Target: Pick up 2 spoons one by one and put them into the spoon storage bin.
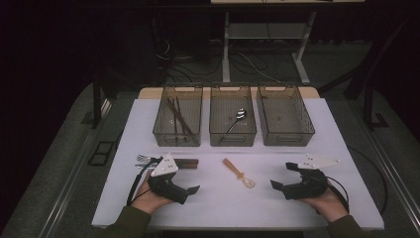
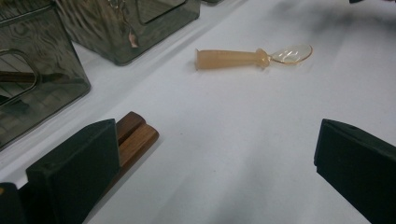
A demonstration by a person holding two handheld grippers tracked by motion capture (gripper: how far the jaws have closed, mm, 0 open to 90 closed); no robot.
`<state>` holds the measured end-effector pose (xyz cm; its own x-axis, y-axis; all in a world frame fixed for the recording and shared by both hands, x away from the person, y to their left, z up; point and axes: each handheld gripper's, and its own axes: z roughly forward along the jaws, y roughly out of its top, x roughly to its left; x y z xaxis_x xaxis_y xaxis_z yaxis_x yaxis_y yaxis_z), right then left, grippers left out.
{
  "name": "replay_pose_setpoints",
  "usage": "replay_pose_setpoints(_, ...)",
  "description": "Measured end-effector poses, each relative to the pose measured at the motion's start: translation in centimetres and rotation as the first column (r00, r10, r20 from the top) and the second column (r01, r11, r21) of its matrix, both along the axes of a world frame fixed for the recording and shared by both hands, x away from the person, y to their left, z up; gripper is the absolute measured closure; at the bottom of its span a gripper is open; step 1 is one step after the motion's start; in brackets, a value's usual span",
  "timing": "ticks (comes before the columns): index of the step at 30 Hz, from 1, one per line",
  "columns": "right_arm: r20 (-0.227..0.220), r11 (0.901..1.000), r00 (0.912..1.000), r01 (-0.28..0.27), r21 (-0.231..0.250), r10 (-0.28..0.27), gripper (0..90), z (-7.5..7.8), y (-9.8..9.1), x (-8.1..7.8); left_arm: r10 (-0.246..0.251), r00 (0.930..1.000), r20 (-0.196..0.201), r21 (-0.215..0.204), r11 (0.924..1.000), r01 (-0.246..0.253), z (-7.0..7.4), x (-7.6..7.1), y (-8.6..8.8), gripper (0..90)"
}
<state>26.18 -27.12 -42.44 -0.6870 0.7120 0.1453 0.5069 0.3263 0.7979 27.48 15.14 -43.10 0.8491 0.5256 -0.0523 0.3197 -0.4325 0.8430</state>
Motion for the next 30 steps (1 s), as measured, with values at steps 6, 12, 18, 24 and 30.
replay_pose_setpoints(6, -0.013, 0.9979, 0.9978, -0.064, 0.011, 0.064, 11.2, 0.6, 1.8, 1.2, -0.006, 0.9999, -0.009, -0.005, 1.0, 0.006, -0.1, 0.0, 0.0, 0.0)
replay_pose_setpoints(12, -0.019, 0.9949, 0.9949, -0.098, 0.022, 0.099, 13.8, 1.1, 4.3, 2.6, -0.017, 0.9998, -0.012, 0.005, 0.9998, 0.017, -0.2, 0.1, 0.0, 0.0)
replay_pose_setpoints(18, -0.01, 0.9938, 0.9938, -0.11, 0.016, 0.11, 14.7, 1.1, 6.1, 3.6, -0.024, 0.9996, -0.013, 0.001, 0.9997, 0.024, -0.1, 0.0, 0.0, 0.0)
replay_pose_setpoints(24, -0.014, 0.9911, 0.991, -0.133, -0.003, 0.133, 21.2, 1.0, 7.5, 4.3, -0.035, 0.9993, -0.013, 0.004, 0.9994, 0.035, -0.2, 0.0, -0.2, 0.0)
replay_pose_setpoints(30, -0.034, 0.9892, 0.9889, -0.145, -0.019, 0.145, 27.0, 0.9, 8.9, 5.3, -0.035, 0.9992, -0.017, 0.002, 0.9994, 0.035, -0.2, 0.1, -0.2, 0.0)
